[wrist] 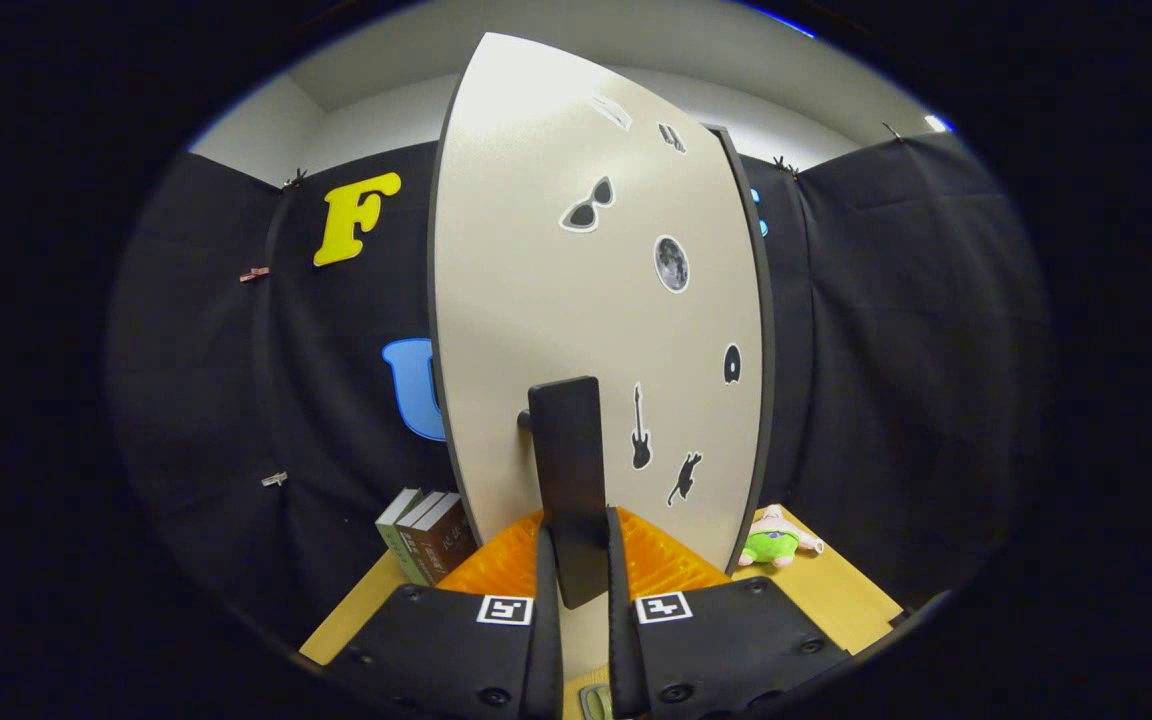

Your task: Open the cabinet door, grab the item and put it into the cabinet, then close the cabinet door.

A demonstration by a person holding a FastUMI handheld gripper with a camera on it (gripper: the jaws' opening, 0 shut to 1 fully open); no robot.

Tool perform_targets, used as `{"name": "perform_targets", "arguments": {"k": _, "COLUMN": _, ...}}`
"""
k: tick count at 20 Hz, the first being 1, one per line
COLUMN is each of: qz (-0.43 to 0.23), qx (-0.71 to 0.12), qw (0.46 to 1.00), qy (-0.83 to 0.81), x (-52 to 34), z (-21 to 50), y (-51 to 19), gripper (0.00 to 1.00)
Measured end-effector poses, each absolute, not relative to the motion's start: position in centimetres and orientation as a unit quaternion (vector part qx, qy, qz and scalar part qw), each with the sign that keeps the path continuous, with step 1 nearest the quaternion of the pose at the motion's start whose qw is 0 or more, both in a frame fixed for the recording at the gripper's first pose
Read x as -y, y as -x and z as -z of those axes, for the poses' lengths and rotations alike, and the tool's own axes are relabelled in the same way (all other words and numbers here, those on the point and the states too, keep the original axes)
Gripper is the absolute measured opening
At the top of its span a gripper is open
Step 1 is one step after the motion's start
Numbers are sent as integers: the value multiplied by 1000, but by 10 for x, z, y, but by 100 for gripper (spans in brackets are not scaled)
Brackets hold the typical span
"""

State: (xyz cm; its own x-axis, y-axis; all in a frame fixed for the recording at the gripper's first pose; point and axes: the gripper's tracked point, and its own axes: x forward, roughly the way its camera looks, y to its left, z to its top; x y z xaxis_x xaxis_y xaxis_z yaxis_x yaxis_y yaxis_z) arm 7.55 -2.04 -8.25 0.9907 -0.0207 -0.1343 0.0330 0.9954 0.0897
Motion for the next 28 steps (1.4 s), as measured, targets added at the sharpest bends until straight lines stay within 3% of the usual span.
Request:
{"name": "perform_targets", "arguments": {"k": 13, "qz": -90, "qx": -77, "qw": 993, "qy": -26, "x": 132, "z": 69, "y": -14, "gripper": 22}}
{"name": "perform_targets", "arguments": {"k": 23, "qz": -24, "qx": -60, "qw": 998, "qy": 10, "x": 207, "z": 63, "y": -18, "gripper": 21}}
{"name": "perform_targets", "arguments": {"k": 28, "qz": 8, "qx": -56, "qw": 998, "qy": -7, "x": 237, "z": 54, "y": -20, "gripper": 15}}
